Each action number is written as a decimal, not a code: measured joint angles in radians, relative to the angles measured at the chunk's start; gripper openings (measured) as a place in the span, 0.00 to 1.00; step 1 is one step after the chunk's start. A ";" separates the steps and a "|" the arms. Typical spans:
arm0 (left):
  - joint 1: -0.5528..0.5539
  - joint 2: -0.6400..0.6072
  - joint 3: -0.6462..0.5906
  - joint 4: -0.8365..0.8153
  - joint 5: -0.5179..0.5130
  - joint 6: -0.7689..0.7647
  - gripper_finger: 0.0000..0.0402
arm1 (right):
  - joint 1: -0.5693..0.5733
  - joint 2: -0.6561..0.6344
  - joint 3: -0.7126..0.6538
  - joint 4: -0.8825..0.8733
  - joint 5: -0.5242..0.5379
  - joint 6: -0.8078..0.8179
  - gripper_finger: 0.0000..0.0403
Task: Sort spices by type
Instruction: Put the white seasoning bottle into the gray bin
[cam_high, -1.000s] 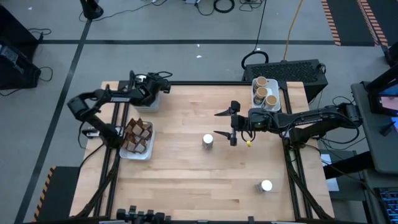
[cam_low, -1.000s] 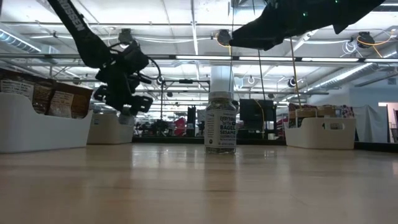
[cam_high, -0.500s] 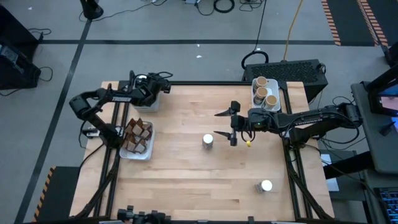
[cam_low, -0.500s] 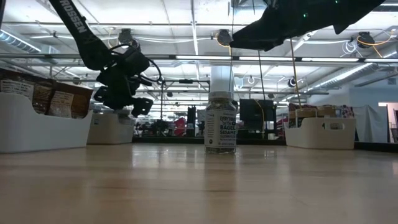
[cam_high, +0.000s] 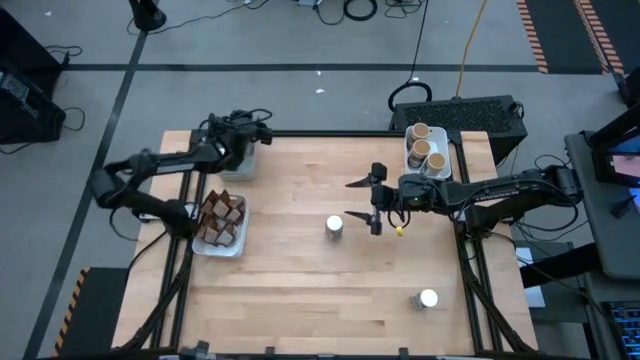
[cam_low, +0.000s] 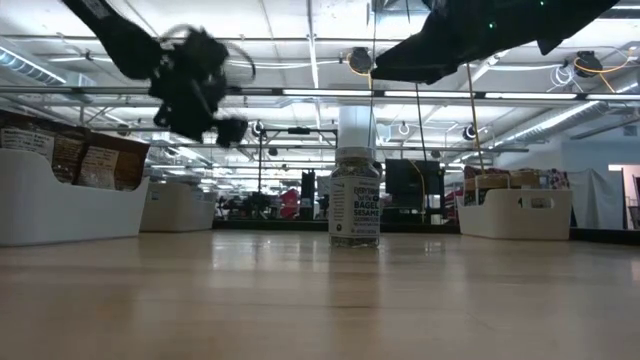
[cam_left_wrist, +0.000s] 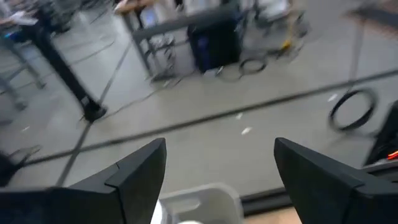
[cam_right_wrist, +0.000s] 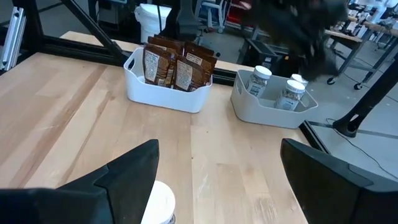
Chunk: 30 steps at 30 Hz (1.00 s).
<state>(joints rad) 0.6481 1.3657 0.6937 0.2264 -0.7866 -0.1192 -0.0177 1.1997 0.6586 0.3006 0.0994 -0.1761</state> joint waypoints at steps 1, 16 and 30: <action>-0.012 -0.034 0.000 -0.001 0.010 0.013 0.75 | 0.000 -0.005 0.000 -0.009 0.000 0.001 0.79; -0.508 -0.222 0.000 0.028 0.574 -0.002 0.75 | 0.117 -0.302 0.000 -0.275 0.002 0.151 0.79; -0.886 0.219 0.262 0.123 0.303 0.103 0.75 | 0.265 -0.291 0.000 -0.325 0.087 0.206 0.79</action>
<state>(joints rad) -0.2382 1.5848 0.9560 0.3499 -0.4832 -0.0165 0.2474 0.9090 0.6582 -0.0242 0.1865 0.0296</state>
